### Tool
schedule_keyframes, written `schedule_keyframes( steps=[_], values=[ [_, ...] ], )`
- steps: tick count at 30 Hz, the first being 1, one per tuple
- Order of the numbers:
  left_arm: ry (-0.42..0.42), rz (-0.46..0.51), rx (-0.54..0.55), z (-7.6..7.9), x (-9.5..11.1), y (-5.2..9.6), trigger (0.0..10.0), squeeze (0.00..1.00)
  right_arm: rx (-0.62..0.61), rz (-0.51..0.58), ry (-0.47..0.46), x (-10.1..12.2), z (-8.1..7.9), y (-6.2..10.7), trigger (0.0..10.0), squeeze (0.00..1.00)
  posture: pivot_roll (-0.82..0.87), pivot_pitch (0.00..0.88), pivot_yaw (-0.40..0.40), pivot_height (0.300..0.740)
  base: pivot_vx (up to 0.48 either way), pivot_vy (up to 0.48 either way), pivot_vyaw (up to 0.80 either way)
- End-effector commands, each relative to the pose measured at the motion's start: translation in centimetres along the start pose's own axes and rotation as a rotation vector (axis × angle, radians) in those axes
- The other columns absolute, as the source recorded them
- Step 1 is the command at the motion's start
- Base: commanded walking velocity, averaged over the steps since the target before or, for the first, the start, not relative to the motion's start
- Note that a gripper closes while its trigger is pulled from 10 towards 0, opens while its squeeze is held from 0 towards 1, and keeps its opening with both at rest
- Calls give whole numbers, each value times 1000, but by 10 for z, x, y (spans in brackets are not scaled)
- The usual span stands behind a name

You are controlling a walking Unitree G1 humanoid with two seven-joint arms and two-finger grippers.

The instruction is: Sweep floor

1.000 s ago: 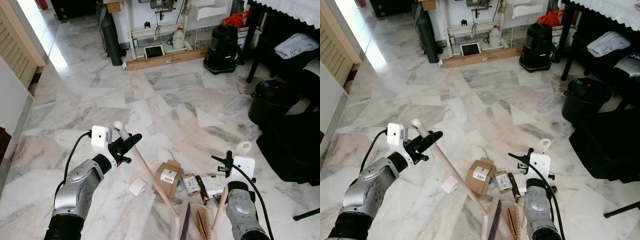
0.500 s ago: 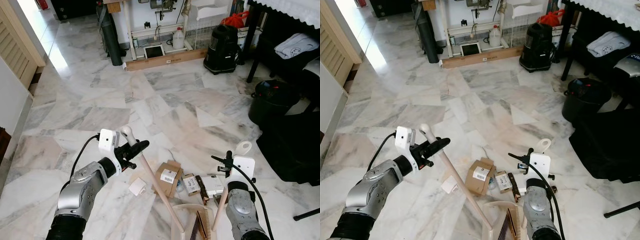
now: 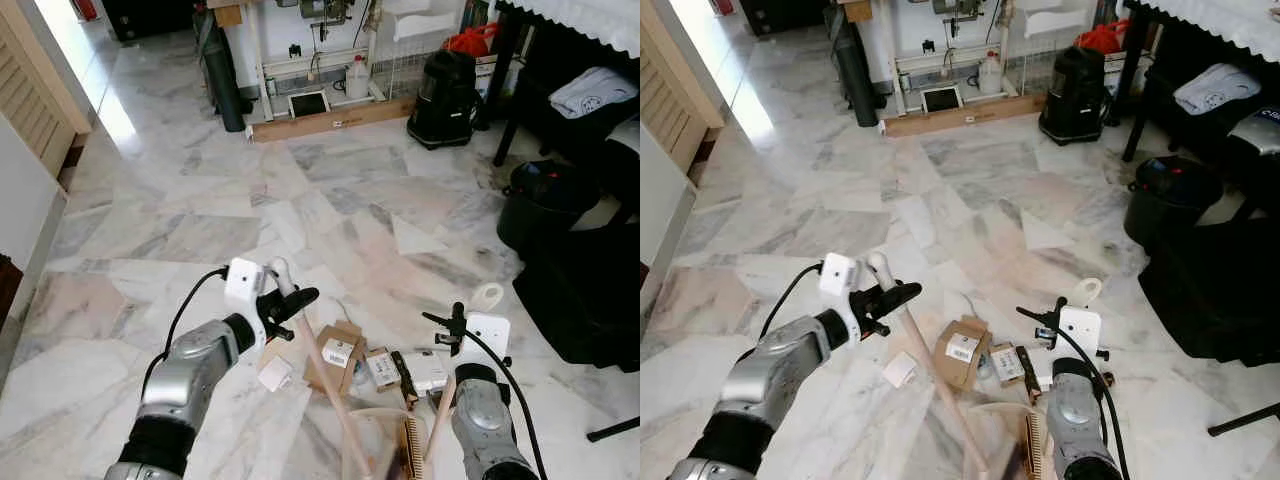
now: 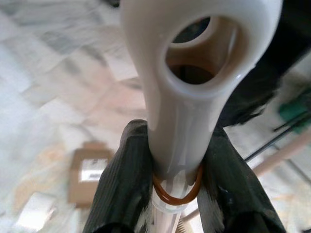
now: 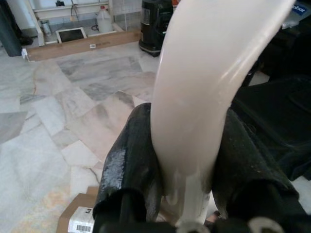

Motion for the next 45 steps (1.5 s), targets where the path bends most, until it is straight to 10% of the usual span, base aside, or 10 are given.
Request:
schedule_keyframes(
  steps=[1,16,36,45],
  values=[
    [-17,-60,57,-8,-9,1,10000,0,-15,-90,-22,-20,-2,10,10000,0,99,73,107,740,0,0,0],
    [-38,-33,331,-40,-1,0,10000,0,-23,-86,-28,-19,-2,9,10000,0,103,59,113,740,0,0,0],
    [-332,114,493,-55,31,12,10000,0,-29,-72,-34,-14,-2,4,10000,0,106,42,111,740,0,0,0],
    [-118,360,433,-48,61,17,10000,0,-31,-71,-35,-14,-2,4,10000,0,104,44,115,740,0,0,0]
  ],
)
Point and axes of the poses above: a point about 5 cm out from each wrist's last joint towards the gripper, its own y axis pointing back from the gripper into the wrist, its own x axis along the axis of the wrist's last joint, z = x × y, the point moved 3 cm from there along -y, pointing out of the wrist towards the gripper, and after that the axes turned 12 degrees about -y, right-handed, at the moved point
